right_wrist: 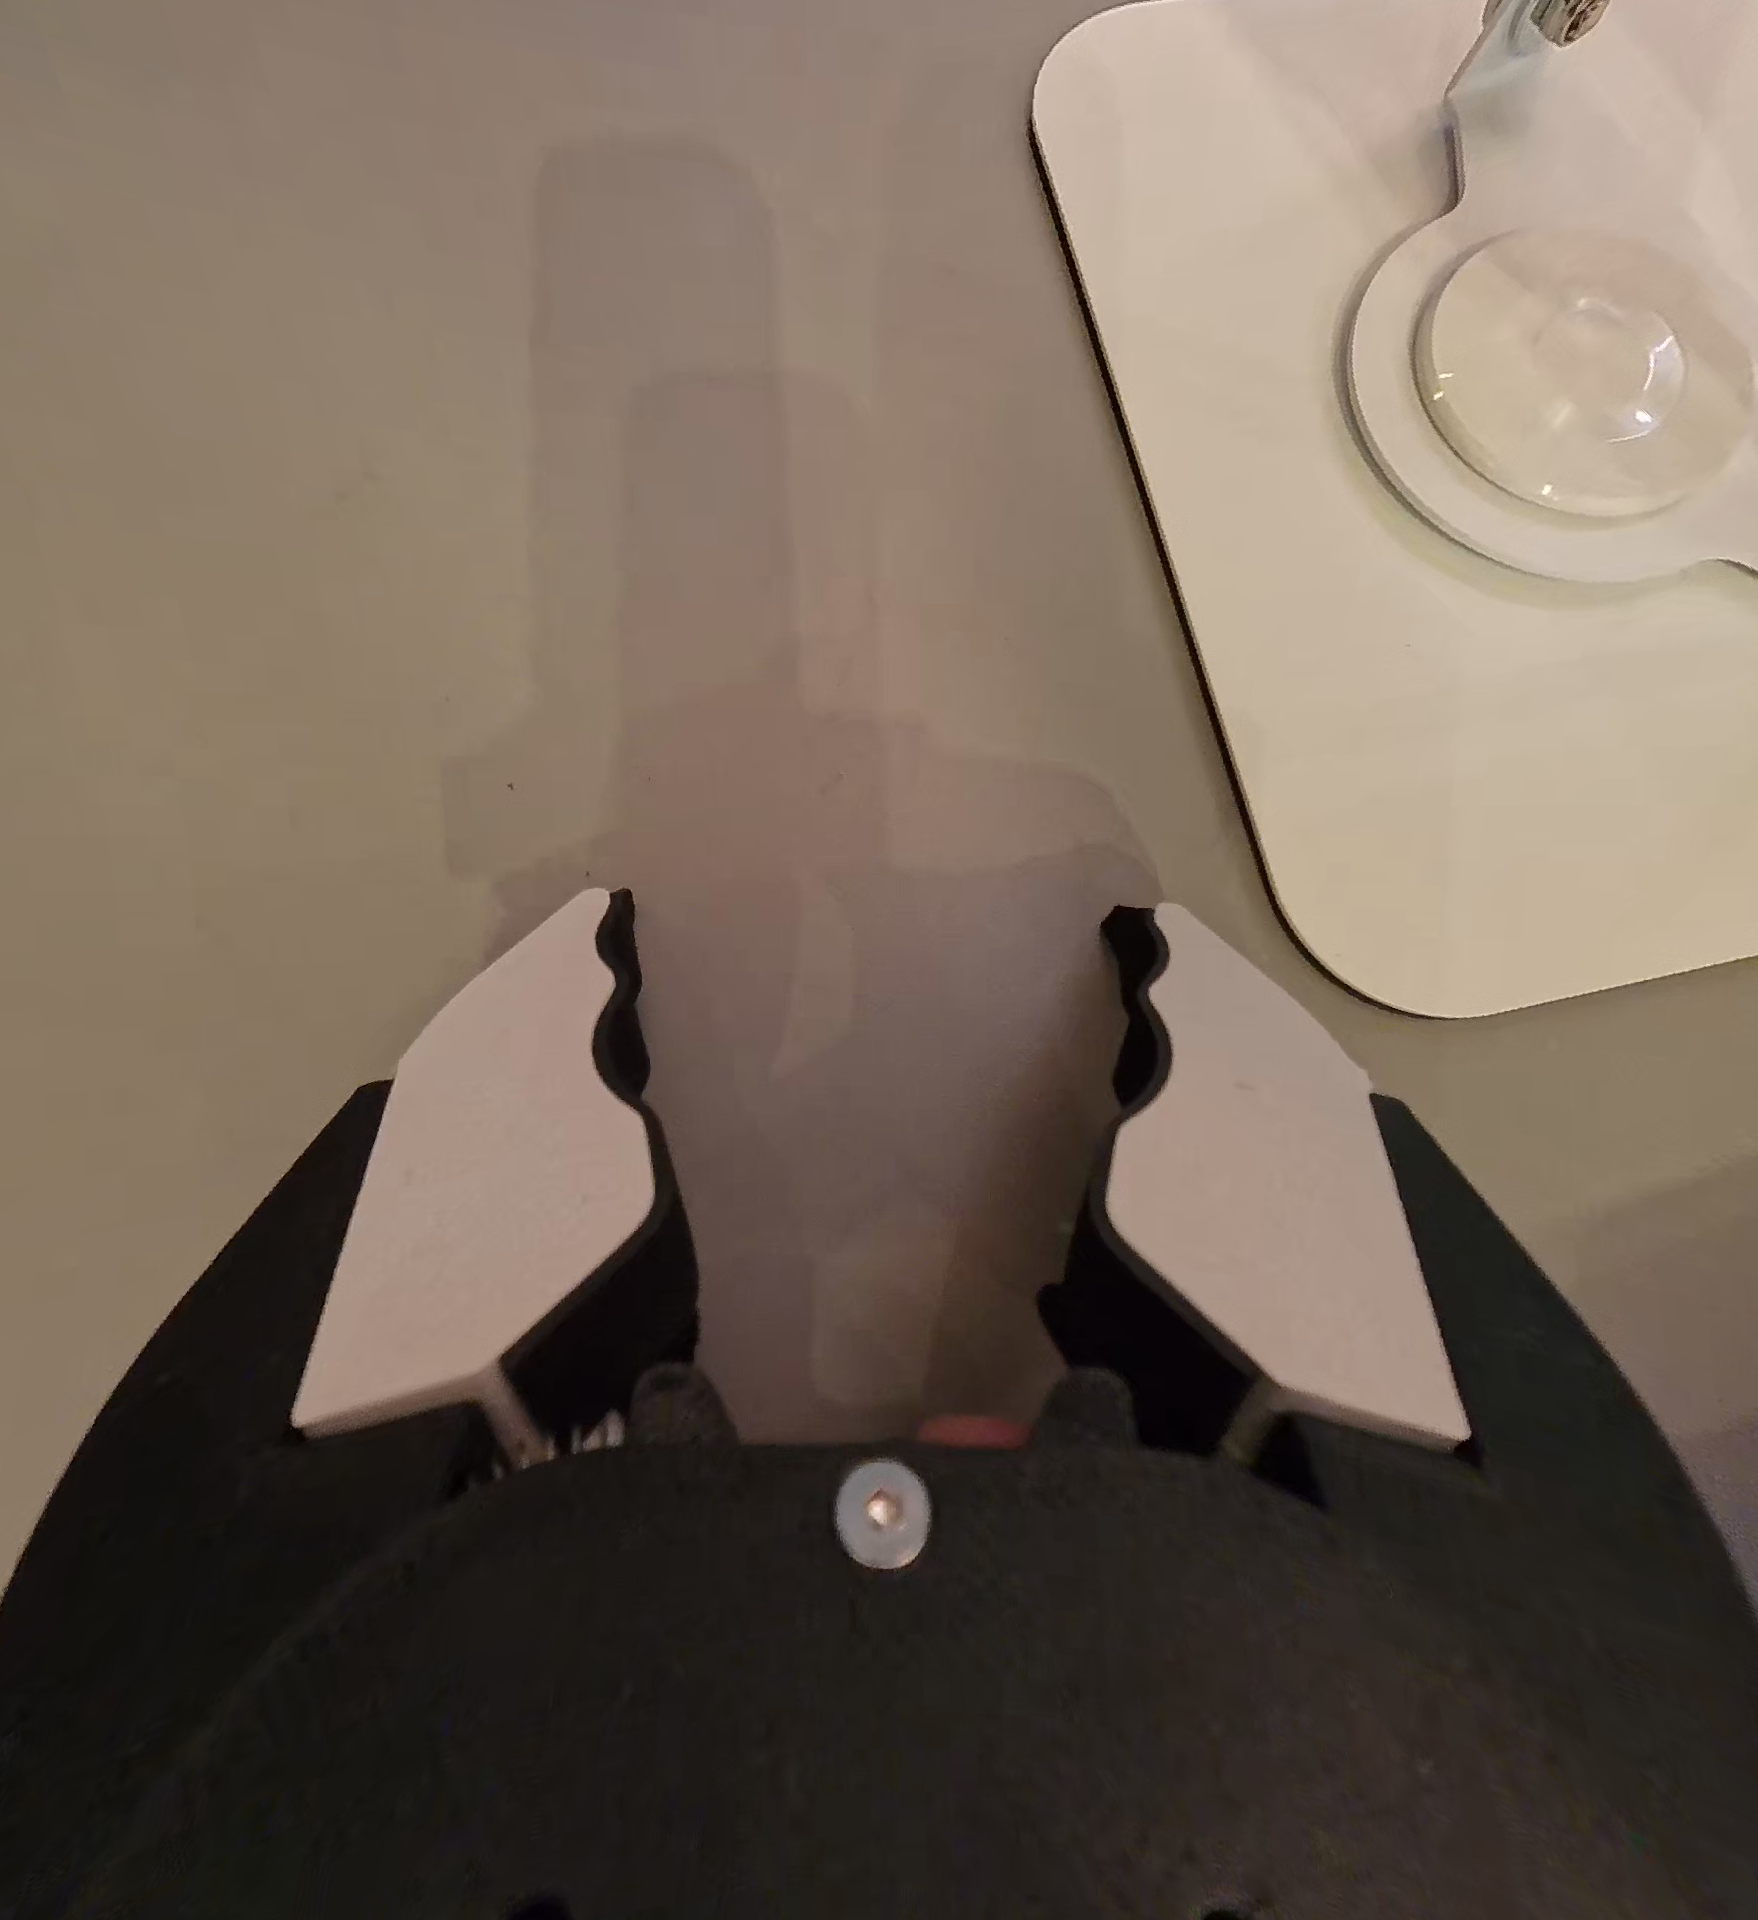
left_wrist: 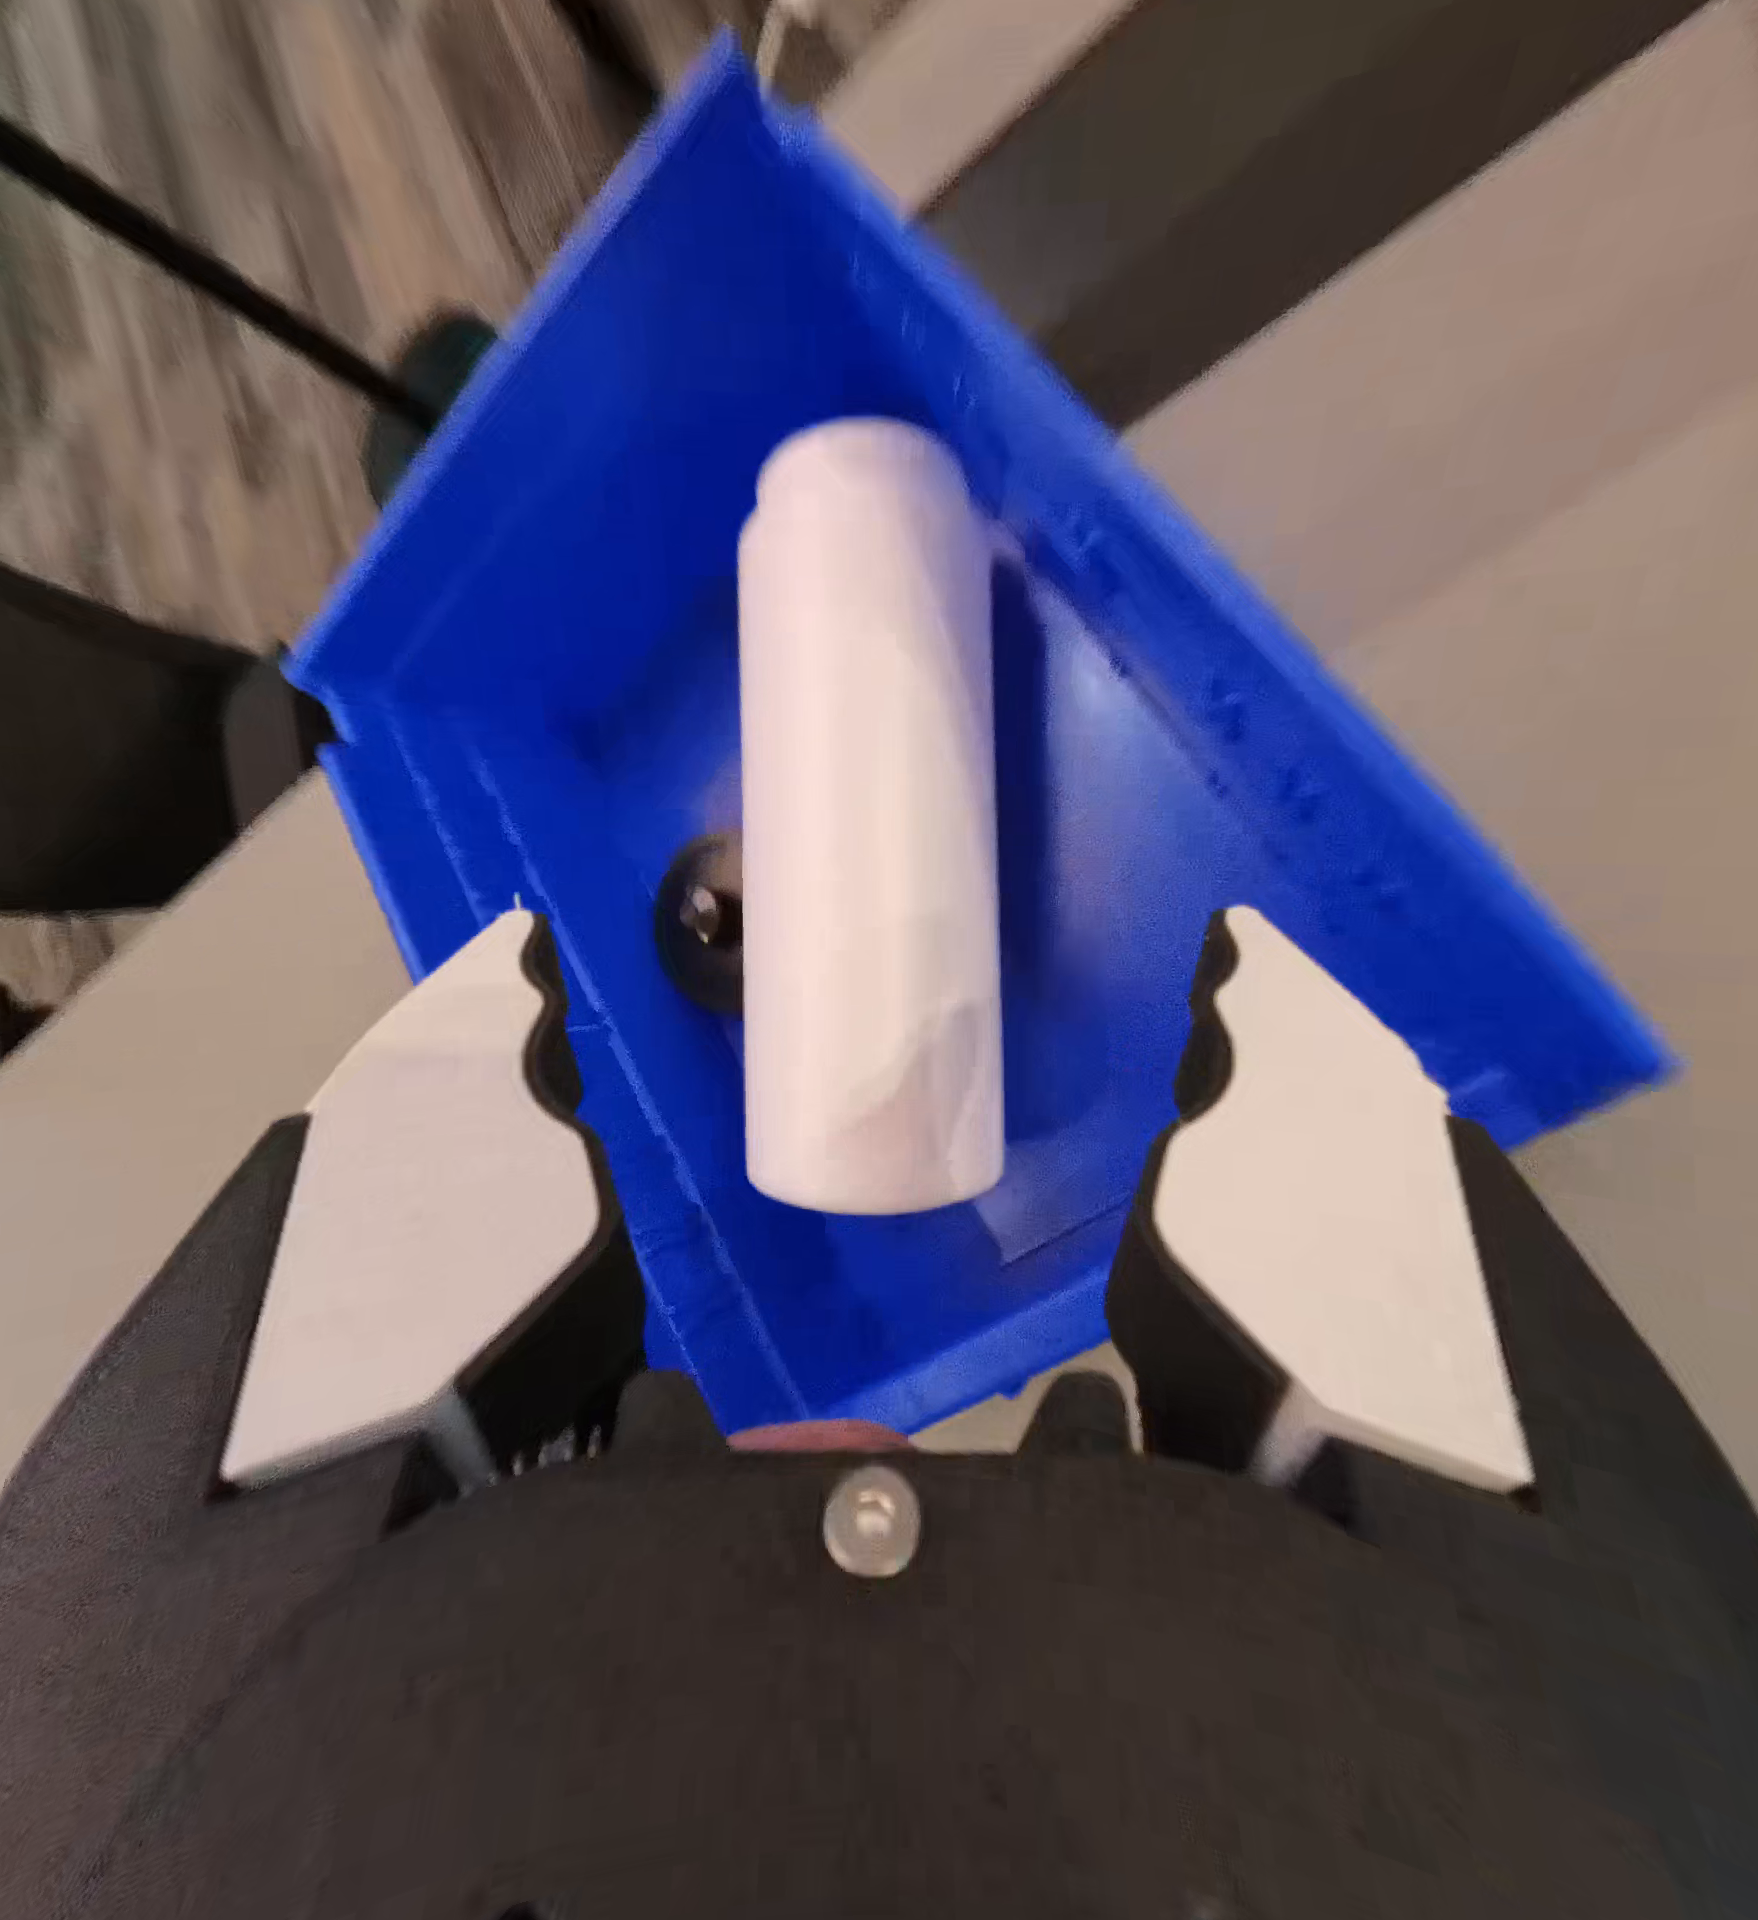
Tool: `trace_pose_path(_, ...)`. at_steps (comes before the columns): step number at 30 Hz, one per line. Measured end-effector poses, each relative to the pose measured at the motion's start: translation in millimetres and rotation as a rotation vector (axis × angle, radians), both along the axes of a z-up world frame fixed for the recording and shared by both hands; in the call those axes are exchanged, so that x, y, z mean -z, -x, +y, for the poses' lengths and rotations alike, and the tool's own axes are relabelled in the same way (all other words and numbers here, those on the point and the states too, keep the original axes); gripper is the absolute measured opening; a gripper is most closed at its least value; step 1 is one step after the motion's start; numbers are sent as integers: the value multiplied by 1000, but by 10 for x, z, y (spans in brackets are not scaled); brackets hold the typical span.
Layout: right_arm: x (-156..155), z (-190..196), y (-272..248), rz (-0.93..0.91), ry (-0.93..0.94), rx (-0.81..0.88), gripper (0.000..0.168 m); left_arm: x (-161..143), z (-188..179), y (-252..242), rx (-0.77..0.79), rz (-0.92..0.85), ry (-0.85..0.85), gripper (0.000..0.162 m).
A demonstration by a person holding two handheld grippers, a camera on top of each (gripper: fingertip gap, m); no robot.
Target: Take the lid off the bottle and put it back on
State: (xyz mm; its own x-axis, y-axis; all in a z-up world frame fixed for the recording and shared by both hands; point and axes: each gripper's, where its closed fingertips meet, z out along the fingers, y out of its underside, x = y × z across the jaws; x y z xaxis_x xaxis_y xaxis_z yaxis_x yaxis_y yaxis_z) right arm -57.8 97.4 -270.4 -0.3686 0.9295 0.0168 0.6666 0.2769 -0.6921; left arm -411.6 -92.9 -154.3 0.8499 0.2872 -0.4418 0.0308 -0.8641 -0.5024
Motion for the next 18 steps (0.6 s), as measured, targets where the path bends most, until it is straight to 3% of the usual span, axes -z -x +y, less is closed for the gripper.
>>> trace_pose_path(5,0,1,1,0,0,0,89,702,-144,281,-88,-245,279,105)
trace_pose_path(8,0,2,1,0,0,0,89,992,-260,387,-126,-283,436,88)
trace_pose_path(9,0,2,1,0,0,0,89,1072,-292,381,-132,-311,475,96)
trace_pose_path(18,-1,2,1,0,0,-1,89,896,-196,431,-130,-307,231,91)
